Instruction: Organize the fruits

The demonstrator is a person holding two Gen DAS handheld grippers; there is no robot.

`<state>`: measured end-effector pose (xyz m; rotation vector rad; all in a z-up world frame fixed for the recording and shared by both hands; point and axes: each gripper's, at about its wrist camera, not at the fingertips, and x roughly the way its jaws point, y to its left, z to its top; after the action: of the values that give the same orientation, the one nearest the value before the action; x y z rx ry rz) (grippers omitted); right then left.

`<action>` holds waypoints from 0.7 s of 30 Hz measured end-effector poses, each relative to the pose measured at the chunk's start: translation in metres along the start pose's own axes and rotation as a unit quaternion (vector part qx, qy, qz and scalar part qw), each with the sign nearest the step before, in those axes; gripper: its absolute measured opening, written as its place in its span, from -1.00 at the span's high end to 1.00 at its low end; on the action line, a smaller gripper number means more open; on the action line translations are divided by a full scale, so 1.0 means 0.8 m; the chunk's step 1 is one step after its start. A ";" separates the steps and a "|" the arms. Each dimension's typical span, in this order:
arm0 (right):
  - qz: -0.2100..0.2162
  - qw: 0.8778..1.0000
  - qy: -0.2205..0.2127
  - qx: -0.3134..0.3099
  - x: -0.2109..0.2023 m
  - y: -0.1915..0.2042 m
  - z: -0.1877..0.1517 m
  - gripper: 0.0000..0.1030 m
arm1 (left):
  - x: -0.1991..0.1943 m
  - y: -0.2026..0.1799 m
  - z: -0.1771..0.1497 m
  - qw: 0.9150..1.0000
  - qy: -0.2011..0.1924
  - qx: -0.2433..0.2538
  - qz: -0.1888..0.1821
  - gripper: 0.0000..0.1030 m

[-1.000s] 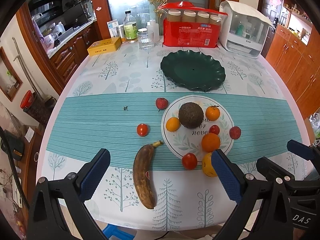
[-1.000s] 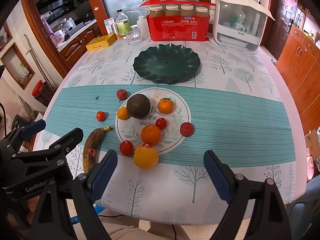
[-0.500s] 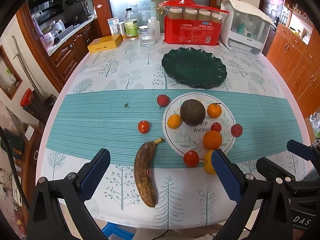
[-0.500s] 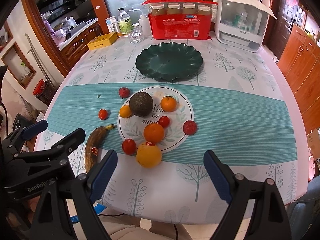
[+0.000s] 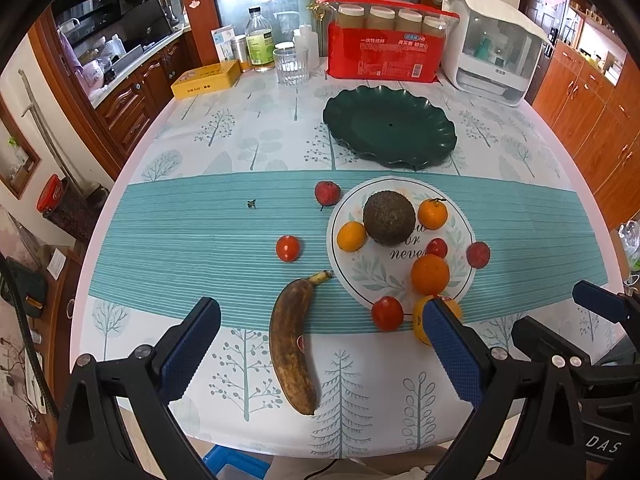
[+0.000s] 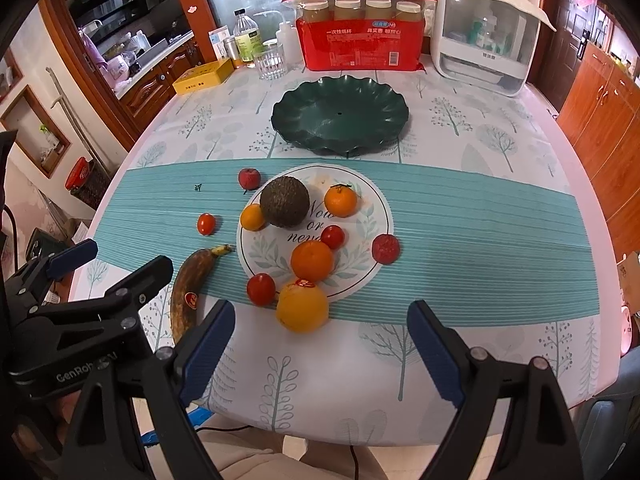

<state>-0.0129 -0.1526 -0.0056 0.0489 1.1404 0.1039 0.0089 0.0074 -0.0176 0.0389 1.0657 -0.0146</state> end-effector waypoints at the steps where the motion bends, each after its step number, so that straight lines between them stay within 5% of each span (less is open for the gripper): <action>1: 0.001 1.000 0.003 -0.001 0.002 0.000 0.000 -0.72 | 0.002 0.001 0.000 1.000 0.003 0.000 -0.001 -0.95; 21: 0.012 0.998 0.057 -0.003 0.067 -0.019 0.002 -0.72 | 0.101 0.062 -0.011 0.993 0.112 -0.039 0.016 -0.95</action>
<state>0.0118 -0.1622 -0.0551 0.0520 1.2538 0.1332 0.0418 0.0581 -0.0911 -0.0132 1.2883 0.0614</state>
